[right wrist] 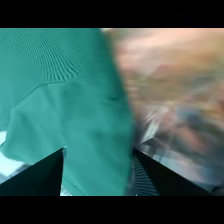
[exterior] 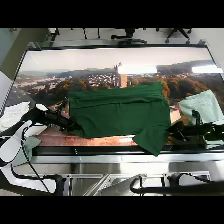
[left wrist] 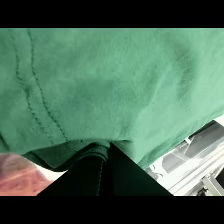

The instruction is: Fold the shirts.

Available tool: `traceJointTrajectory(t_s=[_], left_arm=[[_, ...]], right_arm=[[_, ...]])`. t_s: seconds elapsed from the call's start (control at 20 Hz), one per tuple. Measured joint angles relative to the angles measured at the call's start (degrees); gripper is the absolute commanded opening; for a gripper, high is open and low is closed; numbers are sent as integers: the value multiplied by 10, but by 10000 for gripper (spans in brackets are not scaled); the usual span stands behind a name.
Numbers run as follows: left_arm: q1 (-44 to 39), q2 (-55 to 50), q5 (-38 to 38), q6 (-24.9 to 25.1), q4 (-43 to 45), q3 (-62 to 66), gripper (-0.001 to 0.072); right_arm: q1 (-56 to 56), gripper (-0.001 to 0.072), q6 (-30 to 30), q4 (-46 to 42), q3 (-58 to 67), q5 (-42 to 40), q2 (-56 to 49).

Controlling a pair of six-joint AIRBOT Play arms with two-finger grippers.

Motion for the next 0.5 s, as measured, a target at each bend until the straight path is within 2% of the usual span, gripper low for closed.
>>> traceJointTrajectory(t_s=[0.05,0.1,0.2,0.3,0.4,0.5], left_arm=[[0,0,-4,2,-4,1,13],[0,2,-6,2,-4,1,13],[2,11,-15,1,-5,2,13],[10,30,-28,-8,9,3,13],[22,59,-45,-36,56,3,13],[35,93,-72,-67,114,3,13]], right_arm=[[13,228,-9,13,-3,-3,-11],[27,67,-22,22,-6,-16,-23],[47,23,-49,45,-6,-24,-36],[54,23,-54,51,-3,-21,-33],[53,23,-19,9,-1,-14,-6],[52,22,51,-48,0,7,40]])
